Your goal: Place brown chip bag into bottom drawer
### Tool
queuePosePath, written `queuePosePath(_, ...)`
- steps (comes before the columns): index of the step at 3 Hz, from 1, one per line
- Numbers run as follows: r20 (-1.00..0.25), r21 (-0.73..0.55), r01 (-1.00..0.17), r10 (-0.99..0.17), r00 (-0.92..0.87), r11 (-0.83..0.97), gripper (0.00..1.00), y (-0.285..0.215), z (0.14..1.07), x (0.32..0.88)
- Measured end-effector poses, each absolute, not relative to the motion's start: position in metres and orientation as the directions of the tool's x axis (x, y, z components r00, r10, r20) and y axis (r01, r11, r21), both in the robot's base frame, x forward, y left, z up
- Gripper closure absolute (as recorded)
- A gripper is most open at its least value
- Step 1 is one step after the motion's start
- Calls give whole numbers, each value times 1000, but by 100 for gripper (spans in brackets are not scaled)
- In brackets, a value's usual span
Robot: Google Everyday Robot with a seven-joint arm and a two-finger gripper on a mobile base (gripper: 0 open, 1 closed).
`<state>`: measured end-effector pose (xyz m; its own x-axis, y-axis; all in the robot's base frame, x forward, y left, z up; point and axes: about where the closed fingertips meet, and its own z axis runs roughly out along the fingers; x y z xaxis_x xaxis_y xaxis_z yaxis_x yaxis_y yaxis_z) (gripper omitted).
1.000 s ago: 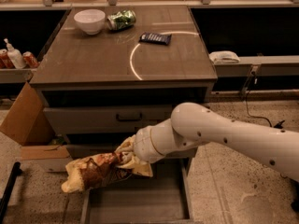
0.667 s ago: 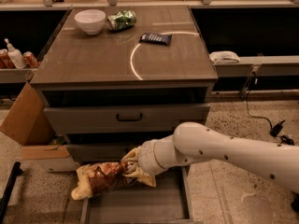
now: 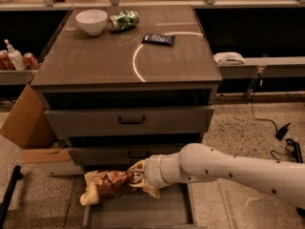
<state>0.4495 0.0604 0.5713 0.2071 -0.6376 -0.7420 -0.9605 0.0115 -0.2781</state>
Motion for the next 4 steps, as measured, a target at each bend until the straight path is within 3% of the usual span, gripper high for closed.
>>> queuePosePath(2,-817,-225,-972,-555,154,61,100,75,491,454)
queuePosePath(4,-848,-83,-986,-530,-7,146,100,97,366,459)
